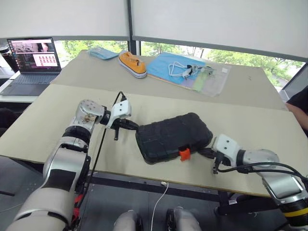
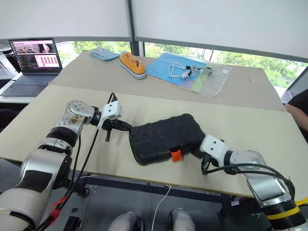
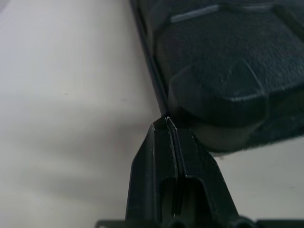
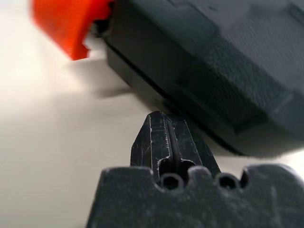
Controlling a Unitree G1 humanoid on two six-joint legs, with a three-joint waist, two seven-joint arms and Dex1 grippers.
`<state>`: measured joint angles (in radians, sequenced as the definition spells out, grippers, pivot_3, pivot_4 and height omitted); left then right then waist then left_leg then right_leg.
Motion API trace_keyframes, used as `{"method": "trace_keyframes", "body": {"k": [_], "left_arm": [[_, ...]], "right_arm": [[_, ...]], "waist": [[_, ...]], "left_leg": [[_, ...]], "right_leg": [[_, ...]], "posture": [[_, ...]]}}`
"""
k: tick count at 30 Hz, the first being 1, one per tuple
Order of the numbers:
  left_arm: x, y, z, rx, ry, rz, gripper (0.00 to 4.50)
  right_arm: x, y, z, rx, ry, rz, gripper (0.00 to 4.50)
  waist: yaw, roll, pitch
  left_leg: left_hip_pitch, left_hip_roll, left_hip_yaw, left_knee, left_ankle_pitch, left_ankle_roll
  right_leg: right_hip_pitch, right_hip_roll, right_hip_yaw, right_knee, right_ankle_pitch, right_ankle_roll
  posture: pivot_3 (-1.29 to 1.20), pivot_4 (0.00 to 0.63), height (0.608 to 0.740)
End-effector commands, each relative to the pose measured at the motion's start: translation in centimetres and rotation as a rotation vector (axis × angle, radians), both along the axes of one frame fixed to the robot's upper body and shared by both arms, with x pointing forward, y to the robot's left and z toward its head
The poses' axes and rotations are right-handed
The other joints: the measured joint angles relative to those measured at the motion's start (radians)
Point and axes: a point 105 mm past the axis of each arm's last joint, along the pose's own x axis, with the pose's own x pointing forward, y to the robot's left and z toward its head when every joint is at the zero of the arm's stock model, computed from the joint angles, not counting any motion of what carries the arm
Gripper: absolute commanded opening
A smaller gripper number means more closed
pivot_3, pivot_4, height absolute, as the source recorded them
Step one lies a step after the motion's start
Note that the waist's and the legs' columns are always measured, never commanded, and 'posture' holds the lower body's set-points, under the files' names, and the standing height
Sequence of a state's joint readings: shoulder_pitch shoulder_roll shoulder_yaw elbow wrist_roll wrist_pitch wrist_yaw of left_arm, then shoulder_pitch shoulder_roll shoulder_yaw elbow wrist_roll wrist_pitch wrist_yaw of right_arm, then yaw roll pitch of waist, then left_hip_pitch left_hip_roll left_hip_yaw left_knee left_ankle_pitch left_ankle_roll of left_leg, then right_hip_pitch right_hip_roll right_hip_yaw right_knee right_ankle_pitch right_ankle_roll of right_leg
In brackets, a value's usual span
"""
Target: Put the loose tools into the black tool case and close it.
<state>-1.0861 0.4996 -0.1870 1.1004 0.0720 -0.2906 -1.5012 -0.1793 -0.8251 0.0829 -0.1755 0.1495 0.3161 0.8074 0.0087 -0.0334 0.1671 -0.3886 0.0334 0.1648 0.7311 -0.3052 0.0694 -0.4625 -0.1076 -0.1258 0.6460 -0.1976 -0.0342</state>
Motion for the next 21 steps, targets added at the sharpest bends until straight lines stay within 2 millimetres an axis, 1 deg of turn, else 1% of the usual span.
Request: {"method": "trace_keyframes", "body": {"k": [1,3,4,6,7,9,11,15,18,21], "left_arm": [[-1.0,0.2,2.2,-0.079,0.039,-0.043,0.06],[-1.2,-0.1,4.0,-0.149,0.080,-0.030,0.06],[-1.4,-0.2,4.5,-0.171,0.098,-0.028,0.06],[-2.3,-1.1,5.8,-0.216,0.139,-0.058,0.06],[-2.7,-1.7,6.0,-0.223,0.152,-0.077,0.06],[-3.5,-3.0,5.5,-0.197,0.143,-0.129,0.06],[-3.9,-4.0,4.4,-0.164,0.129,-0.155,0.06],[-4.0,-6.1,2.0,-0.110,0.095,-0.173,0.06],[-4.1,-6.9,0.4,-0.071,0.064,-0.189,0.06],[-4.0,-7.1,-0.6,-0.020,0.024,-0.203,0.06]], "right_arm": [[0.1,-0.7,2.6,0.081,-0.059,-0.037,0.00],[-0.9,-0.4,3.0,0.127,-0.027,-0.018,0.00],[-1.2,-0.3,3.1,0.140,-0.014,-0.009,0.00],[-2.7,0.4,3.3,0.181,0.034,0.033,0.00],[-3.3,0.8,3.5,0.205,0.058,0.050,0.00],[-4.3,1.8,3.9,0.255,0.088,0.085,0.00],[-4.9,2.7,4.2,0.283,0.111,0.101,0.00],[-5.7,3.9,3.1,0.250,0.152,0.131,0.00],[-5.5,4.4,2.3,0.237,0.159,0.122,0.00],[-4.5,4.6,1.8,0.238,0.142,0.090,0.00]], "waist": [[-0.003,0.000,0.000],[-0.006,0.000,0.000],[-0.007,0.000,0.000],[-0.007,0.000,0.000],[-0.006,0.000,0.000],[-0.006,0.001,0.000],[-0.005,0.001,0.000],[-0.002,0.001,0.000],[-0.002,0.001,0.000],[-0.001,0.002,0.000]], "left_leg": [[0.000,0.000,0.000,0.000,0.000,0.000],[-0.001,0.000,0.000,0.000,0.000,0.000],[-0.002,0.000,0.000,0.000,0.000,0.000],[-0.002,0.000,0.000,0.000,0.000,0.000],[-0.002,0.000,-0.001,0.000,0.000,0.000],[0.000,0.000,-0.002,0.000,0.000,0.000],[0.003,0.000,-0.002,0.000,0.000,0.000],[0.003,0.000,-0.002,0.000,0.000,0.001],[0.003,0.000,-0.002,0.000,0.000,0.001],[0.004,0.000,-0.002,0.000,0.000,0.001]], "right_leg": [[0.000,0.001,0.000,0.000,0.000,-0.001],[-0.001,0.002,-0.001,0.000,0.001,-0.002],[-0.001,0.003,-0.001,0.001,0.001,-0.002],[-0.001,0.003,-0.001,0.001,0.000,0.000],[-0.001,0.003,-0.001,0.001,0.000,0.000],[0.002,0.002,-0.001,0.000,0.000,0.001],[0.004,0.001,0.000,0.000,0.000,0.001],[0.004,0.000,0.001,0.000,0.000,0.002],[0.004,0.000,0.001,0.000,0.000,0.002],[0.004,0.000,0.002,0.000,0.000,0.002]], "posture": [[0.00,0.150,0.718],[0.00,0.150,0.718],[0.00,0.150,0.718],[0.00,0.150,0.718],[0.00,0.150,0.718],[0.00,0.150,0.718],[0.00,0.150,0.718],[0.00,0.150,0.718],[0.00,0.150,0.718],[0.00,0.150,0.718]]}}
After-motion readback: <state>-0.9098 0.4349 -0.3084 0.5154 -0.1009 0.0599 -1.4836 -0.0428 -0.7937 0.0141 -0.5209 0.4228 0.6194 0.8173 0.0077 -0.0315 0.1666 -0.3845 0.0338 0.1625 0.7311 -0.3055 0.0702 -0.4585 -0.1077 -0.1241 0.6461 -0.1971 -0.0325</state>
